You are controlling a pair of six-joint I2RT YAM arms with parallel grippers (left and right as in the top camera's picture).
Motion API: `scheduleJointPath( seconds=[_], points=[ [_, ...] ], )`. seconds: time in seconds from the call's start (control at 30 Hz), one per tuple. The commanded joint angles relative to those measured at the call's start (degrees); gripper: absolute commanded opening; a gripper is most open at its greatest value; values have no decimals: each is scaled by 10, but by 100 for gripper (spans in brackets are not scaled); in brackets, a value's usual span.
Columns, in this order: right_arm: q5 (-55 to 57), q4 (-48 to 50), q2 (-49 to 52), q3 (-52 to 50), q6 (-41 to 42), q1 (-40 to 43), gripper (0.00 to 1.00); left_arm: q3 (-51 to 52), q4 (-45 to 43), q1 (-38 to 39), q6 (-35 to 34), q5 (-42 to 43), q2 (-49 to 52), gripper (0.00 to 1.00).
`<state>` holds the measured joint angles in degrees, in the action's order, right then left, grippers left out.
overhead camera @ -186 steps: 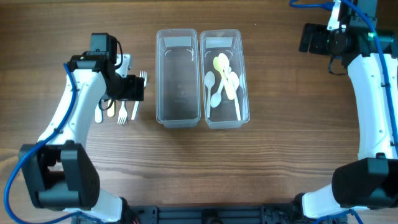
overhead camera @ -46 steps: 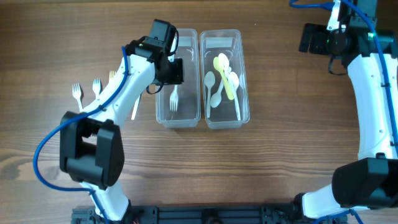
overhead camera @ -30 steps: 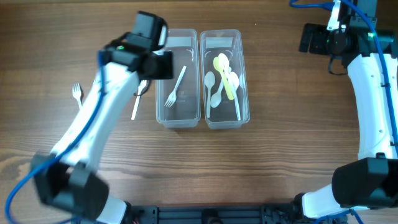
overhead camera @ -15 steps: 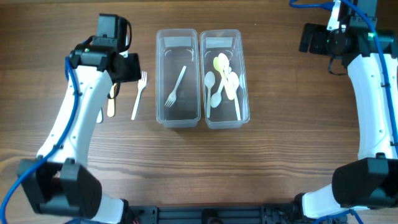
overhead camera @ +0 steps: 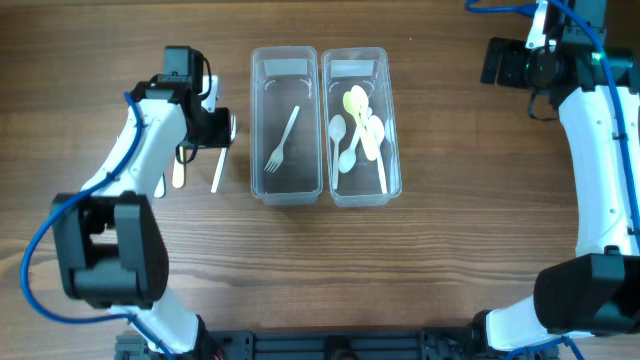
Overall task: Pack container
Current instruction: 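Return the left gripper to the forks and grasp another white fork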
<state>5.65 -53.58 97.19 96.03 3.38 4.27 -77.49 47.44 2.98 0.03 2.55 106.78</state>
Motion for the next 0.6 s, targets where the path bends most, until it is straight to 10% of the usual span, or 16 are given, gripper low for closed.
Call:
scheduleJointPath(
  seconds=[0.0, 0.57],
  points=[
    [8, 2, 5, 0, -4, -2, 100, 7, -3, -3, 13, 15, 39, 35],
    [8, 2, 5, 0, -4, -2, 100, 7, -23, -3, 25, 15, 111, 17]
  ],
)
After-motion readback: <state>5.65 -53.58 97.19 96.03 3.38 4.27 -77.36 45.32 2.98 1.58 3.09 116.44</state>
